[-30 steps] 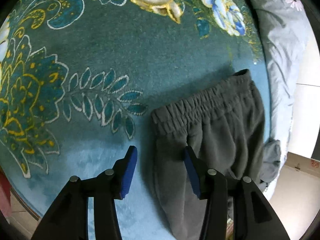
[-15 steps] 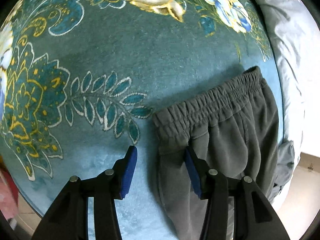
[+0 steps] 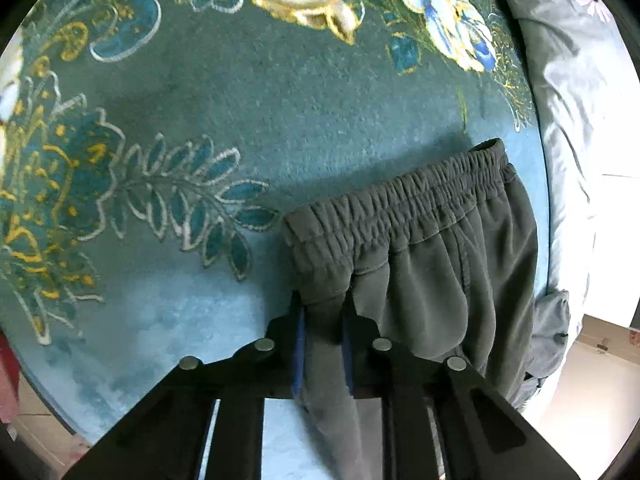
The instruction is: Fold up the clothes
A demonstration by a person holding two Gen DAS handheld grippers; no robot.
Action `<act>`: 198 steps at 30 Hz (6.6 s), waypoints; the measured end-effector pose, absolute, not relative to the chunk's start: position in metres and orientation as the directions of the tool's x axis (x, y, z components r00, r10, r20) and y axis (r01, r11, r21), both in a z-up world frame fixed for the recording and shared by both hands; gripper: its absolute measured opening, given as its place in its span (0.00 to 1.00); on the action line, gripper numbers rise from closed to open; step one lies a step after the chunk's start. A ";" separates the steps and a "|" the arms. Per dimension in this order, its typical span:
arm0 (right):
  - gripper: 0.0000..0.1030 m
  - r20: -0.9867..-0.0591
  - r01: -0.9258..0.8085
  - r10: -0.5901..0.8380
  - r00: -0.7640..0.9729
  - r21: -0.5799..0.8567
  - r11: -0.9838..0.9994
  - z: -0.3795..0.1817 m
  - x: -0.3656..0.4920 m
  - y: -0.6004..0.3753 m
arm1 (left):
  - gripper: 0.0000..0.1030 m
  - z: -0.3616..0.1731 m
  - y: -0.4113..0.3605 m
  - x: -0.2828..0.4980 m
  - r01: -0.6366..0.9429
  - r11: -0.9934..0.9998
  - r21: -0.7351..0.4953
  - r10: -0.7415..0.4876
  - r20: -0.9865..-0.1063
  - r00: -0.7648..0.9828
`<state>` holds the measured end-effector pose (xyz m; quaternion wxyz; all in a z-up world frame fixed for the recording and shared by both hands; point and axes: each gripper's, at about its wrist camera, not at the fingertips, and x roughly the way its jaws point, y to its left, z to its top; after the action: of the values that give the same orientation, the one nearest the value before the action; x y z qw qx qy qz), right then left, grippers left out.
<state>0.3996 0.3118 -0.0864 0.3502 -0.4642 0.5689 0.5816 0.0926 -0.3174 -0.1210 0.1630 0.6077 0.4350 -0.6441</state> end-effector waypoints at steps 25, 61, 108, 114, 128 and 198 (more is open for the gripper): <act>0.06 -0.915 -0.911 -0.108 -0.390 0.400 -0.100 -0.010 0.410 0.315 | 0.11 -0.050 -0.347 0.149 0.805 -0.498 -0.322 0.372 -0.918 -0.137; 0.12 -0.936 -0.979 -0.327 -0.127 0.171 -0.109 -0.084 0.115 0.419 | 0.16 -0.102 -0.316 -0.026 0.942 -0.047 -0.333 0.455 -0.847 -0.277; 0.60 -0.948 -0.906 -0.228 -0.223 0.288 -0.310 -0.003 0.240 0.302 | 0.29 -0.113 -0.361 0.019 0.313 -0.616 -0.723 0.681 -0.688 -0.251; 0.60 -0.959 -0.914 -0.227 -0.172 0.241 -0.326 -0.008 0.246 0.284 | 0.32 -0.140 -0.363 0.015 0.329 -0.626 -0.707 0.673 -0.703 -0.230; 0.60 -0.972 -0.901 -0.201 -0.119 0.191 -0.391 0.004 0.242 0.262 | 0.15 -0.113 -0.358 0.023 0.168 -0.352 -0.921 0.869 -0.388 -0.306; 0.63 -0.760 -0.756 -0.252 -0.599 0.641 -0.133 -0.105 0.226 0.340 | 0.36 -0.109 -0.394 0.129 0.816 -0.391 -0.427 0.307 -0.896 -0.321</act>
<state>0.2256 0.3396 -0.1050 0.1980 -0.4015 0.6278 0.6367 0.1288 -0.3936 -0.1088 0.2018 0.5464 0.5136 -0.6300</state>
